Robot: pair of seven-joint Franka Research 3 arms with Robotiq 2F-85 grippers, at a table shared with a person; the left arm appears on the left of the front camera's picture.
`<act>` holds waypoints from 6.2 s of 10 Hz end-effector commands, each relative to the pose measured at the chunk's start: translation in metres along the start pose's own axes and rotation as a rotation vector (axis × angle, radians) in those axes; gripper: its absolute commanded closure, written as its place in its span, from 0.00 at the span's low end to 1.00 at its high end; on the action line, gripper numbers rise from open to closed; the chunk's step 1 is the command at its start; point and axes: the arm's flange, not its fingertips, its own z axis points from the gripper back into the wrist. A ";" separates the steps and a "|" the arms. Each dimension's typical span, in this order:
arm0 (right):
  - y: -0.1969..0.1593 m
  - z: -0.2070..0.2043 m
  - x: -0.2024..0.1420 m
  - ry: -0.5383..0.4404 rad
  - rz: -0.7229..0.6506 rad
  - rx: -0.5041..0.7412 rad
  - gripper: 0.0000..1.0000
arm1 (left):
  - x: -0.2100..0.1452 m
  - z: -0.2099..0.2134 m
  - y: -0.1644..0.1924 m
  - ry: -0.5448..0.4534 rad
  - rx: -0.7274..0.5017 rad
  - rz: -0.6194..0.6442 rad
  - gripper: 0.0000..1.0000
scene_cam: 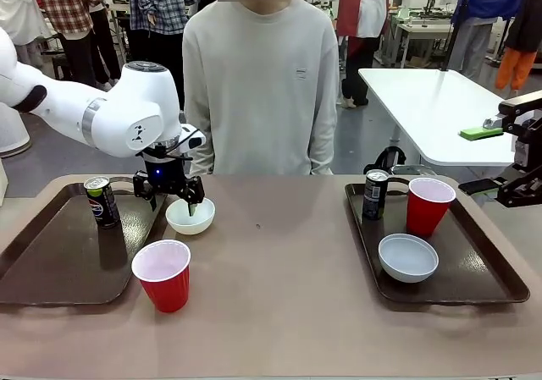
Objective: Prepare tableware on both trays.
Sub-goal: Pick up a Picnic Bowl from the table and place it on a Handle tray.
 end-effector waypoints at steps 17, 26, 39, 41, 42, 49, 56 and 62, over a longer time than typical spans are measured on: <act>-0.003 0.003 -0.002 0.014 0.012 -0.014 0.24 | -0.127 0.173 0.151 -0.067 -0.007 -0.108 1.00; -0.003 0.003 -0.002 0.014 0.012 -0.014 0.24 | -0.140 0.183 0.173 -0.093 0.004 -0.052 0.98; -0.003 0.003 -0.002 0.014 0.012 -0.014 0.24 | -0.161 0.061 0.182 0.059 0.022 -0.023 0.00; -0.003 0.003 -0.002 0.014 0.012 -0.014 0.24 | -0.163 0.082 0.183 0.077 0.024 -0.025 0.00; -0.003 0.003 -0.002 0.014 0.012 -0.014 0.24 | -0.165 0.098 0.183 0.057 0.003 -0.042 0.56; -0.003 0.003 -0.002 0.014 0.012 -0.014 0.24 | -0.183 0.195 0.183 0.133 -0.666 -0.165 0.00; -0.003 0.003 -0.002 0.014 0.012 -0.014 0.24 | -0.180 0.162 0.175 0.099 -1.191 0.067 0.00; -0.003 0.003 -0.002 0.014 0.012 -0.014 0.24 | -0.200 0.164 0.224 -0.044 -1.130 0.153 0.00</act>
